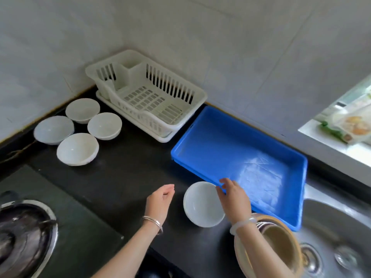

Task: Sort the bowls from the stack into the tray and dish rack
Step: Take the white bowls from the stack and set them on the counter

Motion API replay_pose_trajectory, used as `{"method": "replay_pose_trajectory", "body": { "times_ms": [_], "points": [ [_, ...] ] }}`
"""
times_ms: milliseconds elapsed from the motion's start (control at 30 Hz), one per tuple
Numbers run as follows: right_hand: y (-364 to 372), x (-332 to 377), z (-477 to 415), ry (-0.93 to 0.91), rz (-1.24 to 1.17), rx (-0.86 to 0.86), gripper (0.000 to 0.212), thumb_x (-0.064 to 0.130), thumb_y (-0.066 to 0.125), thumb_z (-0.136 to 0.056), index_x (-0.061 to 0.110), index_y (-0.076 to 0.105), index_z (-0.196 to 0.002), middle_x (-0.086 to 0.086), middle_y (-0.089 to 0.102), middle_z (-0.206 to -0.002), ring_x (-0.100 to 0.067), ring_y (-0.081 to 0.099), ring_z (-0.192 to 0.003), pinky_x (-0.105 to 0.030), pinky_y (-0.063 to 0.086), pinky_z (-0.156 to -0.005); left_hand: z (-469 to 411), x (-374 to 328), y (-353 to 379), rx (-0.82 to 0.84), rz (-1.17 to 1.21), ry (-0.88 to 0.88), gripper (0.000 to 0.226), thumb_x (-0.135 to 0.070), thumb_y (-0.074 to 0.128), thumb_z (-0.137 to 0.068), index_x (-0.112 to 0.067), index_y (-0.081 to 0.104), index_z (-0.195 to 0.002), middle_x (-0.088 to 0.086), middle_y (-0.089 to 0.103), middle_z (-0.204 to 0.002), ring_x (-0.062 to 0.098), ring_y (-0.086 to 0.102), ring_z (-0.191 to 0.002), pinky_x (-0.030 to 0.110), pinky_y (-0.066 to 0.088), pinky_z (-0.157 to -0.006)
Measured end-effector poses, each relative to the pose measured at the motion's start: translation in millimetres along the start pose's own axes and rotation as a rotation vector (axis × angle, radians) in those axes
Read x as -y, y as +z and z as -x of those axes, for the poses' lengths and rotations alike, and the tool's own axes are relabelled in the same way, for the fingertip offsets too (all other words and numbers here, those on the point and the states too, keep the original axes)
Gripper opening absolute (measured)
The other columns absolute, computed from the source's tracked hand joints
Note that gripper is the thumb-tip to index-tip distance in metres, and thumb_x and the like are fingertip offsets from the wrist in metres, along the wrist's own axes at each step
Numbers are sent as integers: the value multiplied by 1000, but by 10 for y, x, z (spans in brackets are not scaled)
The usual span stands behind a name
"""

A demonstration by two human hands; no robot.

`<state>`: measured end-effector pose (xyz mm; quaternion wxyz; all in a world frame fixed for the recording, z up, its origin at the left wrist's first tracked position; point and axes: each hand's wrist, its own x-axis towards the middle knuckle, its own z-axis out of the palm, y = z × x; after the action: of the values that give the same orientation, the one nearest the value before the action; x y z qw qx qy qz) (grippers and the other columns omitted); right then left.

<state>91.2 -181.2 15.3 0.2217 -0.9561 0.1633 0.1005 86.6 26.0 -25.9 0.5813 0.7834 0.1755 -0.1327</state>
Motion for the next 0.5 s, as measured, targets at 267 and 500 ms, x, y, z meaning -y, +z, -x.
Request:
{"method": "replay_pose_trajectory", "body": {
  "times_ms": [267,500],
  "points": [
    [149,-278,255,137,-133,41,14,31,62,-86,22,52,-90,2,64,-90,-18,54,-78,-26,34,-62,169,64,262,139,-95,-65,39,-11,61,-84,-21,60,-122,-4,67,-115,11,61,-103,34,52,-94],
    [92,-217,168,153,-90,9,11,22,50,-89,18,46,-79,0,54,-75,-24,46,-69,-28,30,-57,148,56,291,211,136,-198,35,-6,57,-87,-15,57,-121,-6,65,-96,4,61,-86,11,51,-57]
  ]
}}
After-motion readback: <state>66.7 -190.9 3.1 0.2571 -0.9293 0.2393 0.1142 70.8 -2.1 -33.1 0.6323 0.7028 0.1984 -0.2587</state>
